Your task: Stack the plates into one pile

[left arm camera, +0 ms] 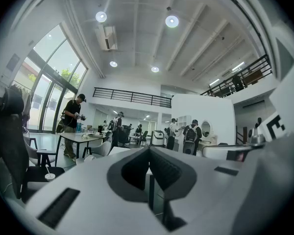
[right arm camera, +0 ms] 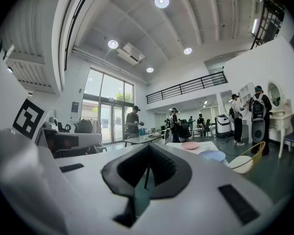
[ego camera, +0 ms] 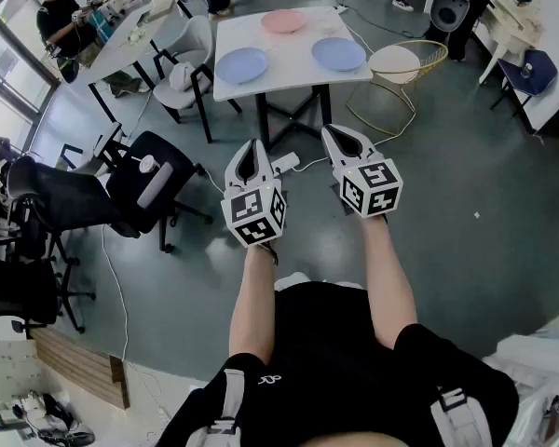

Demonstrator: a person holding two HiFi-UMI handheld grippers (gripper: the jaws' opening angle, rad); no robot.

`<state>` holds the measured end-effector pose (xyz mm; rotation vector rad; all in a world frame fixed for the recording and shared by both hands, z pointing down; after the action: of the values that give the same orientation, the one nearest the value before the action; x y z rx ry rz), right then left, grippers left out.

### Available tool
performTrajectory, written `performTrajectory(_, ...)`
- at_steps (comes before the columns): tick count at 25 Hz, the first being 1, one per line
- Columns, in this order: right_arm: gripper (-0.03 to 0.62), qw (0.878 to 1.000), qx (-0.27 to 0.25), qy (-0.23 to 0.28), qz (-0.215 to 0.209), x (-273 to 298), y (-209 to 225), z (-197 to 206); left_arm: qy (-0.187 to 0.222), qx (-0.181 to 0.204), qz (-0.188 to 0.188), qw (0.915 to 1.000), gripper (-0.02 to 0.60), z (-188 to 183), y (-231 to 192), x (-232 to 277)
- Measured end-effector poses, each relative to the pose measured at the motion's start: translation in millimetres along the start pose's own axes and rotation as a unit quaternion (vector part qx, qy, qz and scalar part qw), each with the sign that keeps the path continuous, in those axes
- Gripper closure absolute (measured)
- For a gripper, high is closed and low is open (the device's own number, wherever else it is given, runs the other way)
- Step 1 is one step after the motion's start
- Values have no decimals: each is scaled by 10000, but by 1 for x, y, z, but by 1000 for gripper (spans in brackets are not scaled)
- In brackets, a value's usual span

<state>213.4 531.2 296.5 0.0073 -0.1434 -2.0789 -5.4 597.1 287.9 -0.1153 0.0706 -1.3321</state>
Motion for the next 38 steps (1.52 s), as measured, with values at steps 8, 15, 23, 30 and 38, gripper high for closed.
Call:
performTrajectory(8,586,9992,-338,173,94,13,-1,-8,68,148,61,9998,566,-9,-5,8)
performTrajectory(15,586,9989,-404,234,91,24,3,-15,97,144,44,9998,566,-15,-11,14)
performTrajectory(23,586,9995,-228,168,103,28,17,-11,92,-80,-77,9999,566,-10,-20,20)
performTrajectory(30,586,9995,-197,112,199,40,28,-13,119,-174,-39,9998,566,-9,-32,36)
performTrajectory(38,586,9990,-167,259,323,70,54,-20,270,-170,-14,9995,566,-11,-57,74)
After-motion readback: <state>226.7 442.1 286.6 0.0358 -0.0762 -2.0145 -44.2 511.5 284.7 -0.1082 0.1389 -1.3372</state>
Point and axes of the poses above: the fingertips, and each gripper's own axes: x forward along the fingers, y to its right, z out of its underside, the point moved 10 cm from there along -x, backward along the fingers, and after that the axes turned 11 degrees about z, right-handed, at the moved point
